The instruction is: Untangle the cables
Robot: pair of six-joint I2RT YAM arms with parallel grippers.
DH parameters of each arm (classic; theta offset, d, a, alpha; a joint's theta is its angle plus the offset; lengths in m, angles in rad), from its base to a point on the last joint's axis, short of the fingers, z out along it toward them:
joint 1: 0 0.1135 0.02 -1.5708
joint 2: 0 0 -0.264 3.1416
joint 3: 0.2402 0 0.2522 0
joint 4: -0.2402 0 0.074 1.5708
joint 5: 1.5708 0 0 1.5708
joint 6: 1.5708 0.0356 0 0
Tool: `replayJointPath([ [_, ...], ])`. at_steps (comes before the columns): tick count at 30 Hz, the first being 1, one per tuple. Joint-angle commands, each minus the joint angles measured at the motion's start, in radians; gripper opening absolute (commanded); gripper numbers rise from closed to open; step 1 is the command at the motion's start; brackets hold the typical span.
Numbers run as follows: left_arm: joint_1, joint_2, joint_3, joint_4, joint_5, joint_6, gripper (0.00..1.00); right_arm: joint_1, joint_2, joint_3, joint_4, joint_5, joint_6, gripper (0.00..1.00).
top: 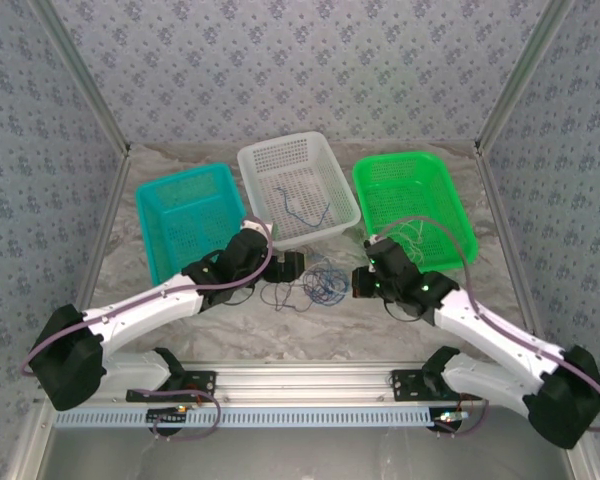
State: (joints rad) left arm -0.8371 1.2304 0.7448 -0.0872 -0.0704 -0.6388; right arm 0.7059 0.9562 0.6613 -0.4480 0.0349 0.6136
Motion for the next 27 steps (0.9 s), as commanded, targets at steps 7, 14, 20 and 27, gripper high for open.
replayJointPath([
  [7, -0.032, -0.014, 0.009, 0.126, 0.130, 0.130, 0.98, 0.004, -0.098, 0.163, -0.148, -0.088, -0.132, 0.00],
  [14, -0.076, 0.036, 0.088, 0.076, 0.066, 0.318, 0.97, -0.005, -0.060, 0.274, -0.244, -0.197, -0.143, 0.00],
  [20, -0.077, 0.033, 0.069, 0.179, 0.067, 0.390, 0.98, -0.040, -0.061, 0.319, -0.291, -0.252, -0.135, 0.00],
  [27, -0.079, 0.041, 0.042, 0.301, 0.111, 0.389, 0.98, -0.061, -0.083, 0.307, -0.240, -0.345, -0.108, 0.00],
])
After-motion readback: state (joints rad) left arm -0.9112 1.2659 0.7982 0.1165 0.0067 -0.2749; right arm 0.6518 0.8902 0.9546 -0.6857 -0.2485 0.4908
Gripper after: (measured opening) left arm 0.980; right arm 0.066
